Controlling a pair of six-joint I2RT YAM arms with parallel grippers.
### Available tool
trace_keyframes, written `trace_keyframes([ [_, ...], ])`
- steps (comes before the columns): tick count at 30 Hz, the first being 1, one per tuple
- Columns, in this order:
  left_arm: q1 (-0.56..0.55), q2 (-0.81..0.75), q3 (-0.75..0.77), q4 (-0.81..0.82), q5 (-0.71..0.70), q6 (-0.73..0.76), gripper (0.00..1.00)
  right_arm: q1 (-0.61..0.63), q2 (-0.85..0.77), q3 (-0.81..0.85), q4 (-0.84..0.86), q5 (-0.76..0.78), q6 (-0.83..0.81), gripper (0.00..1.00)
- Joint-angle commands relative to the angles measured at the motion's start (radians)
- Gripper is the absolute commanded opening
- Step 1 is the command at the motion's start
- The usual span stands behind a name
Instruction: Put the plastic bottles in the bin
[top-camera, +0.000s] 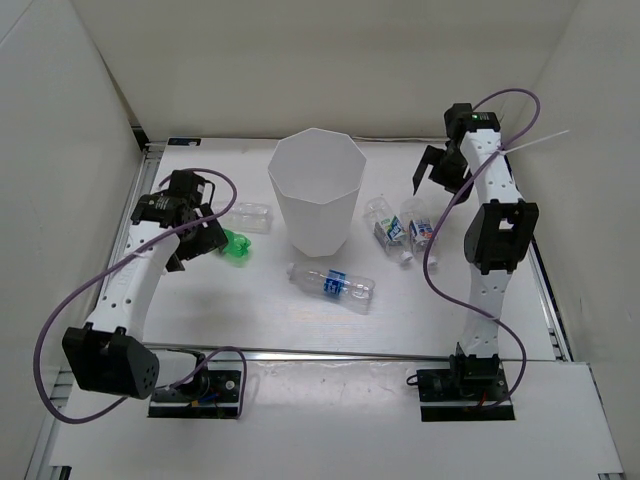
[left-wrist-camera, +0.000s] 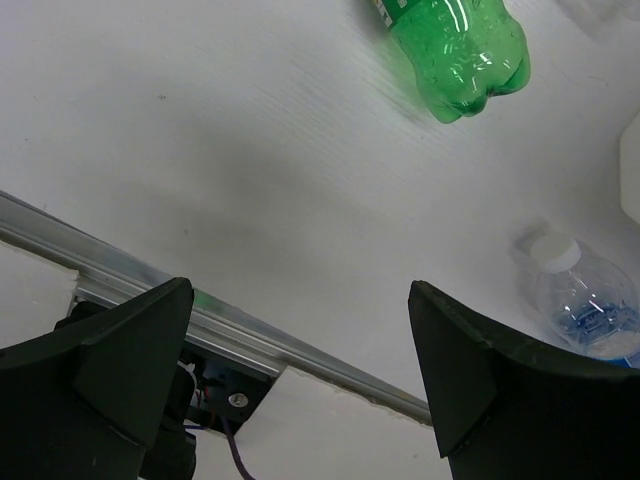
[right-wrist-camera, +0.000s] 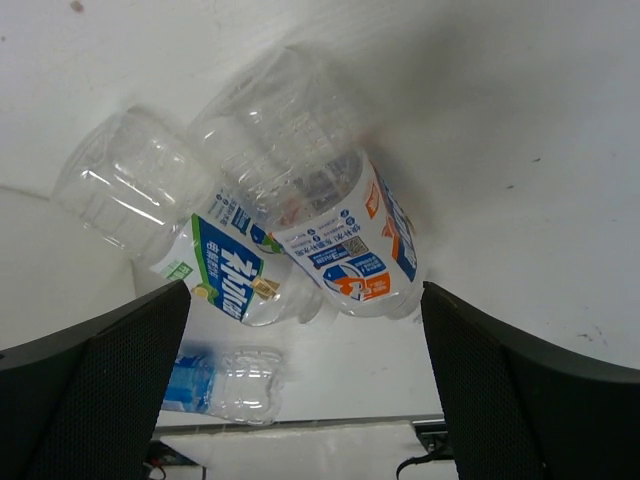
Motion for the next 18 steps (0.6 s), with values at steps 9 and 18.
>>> trace_keyframes([
  [9,-0.004,0.066,0.023,0.037,0.015,0.010,1.00,0.017,0.083,0.104,0.017,-0.044,-0.071,1.00],
  [18,-0.004,0.066,0.023,0.028,0.015,0.010,1.00,0.044,0.166,0.107,-0.005,-0.020,-0.080,1.00],
])
